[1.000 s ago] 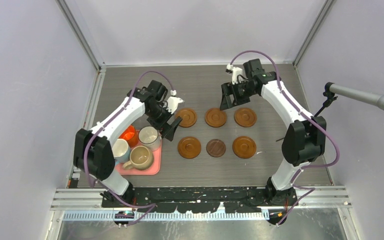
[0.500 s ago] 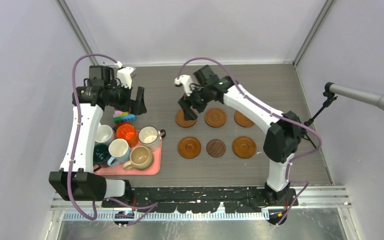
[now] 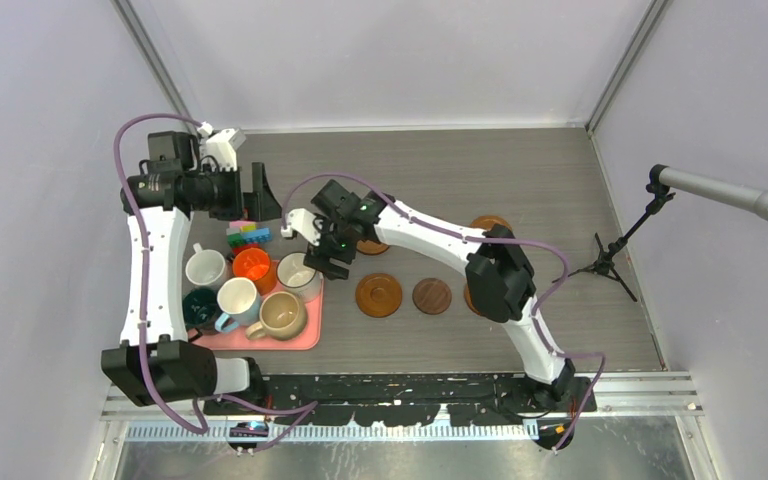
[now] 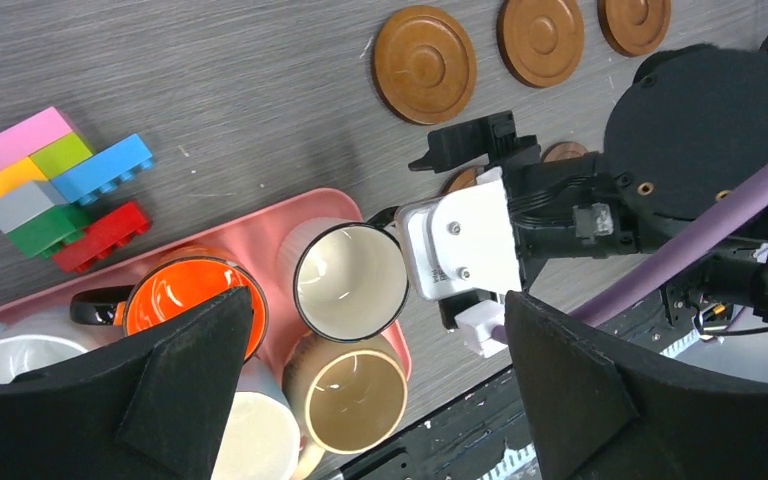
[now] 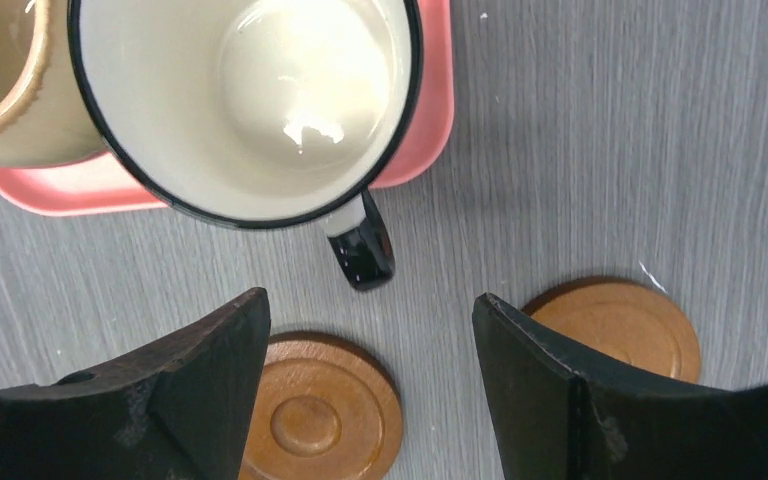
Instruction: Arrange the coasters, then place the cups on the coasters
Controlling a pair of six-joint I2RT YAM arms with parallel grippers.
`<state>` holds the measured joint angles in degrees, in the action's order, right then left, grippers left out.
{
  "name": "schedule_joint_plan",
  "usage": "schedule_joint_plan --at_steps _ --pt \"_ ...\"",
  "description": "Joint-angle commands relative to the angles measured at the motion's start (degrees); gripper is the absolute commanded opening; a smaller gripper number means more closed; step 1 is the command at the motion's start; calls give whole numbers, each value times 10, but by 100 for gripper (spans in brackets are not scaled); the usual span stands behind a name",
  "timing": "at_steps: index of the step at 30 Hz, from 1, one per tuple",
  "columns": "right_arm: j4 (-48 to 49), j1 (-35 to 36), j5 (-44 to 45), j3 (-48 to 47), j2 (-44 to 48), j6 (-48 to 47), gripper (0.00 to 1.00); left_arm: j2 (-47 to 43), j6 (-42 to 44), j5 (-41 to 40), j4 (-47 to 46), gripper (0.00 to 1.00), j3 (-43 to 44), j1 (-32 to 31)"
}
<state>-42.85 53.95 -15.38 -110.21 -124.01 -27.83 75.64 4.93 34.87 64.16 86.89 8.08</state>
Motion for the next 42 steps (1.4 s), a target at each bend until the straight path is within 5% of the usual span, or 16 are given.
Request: schedule_joint_plan --at_steps 1,29,40,42 --pt "39 9 25 -40 -13 -21 78 2 -19 35 -13 100 17 15" --pt "87 58 22 36 -21 -15 43 61 -74 81 -54 98 24 115" --pt "153 59 57 76 38 91 1 59 -101 78 -77 96 17 117" --pt "169 58 78 86 53 114 1 58 -102 74 -78 96 16 117"
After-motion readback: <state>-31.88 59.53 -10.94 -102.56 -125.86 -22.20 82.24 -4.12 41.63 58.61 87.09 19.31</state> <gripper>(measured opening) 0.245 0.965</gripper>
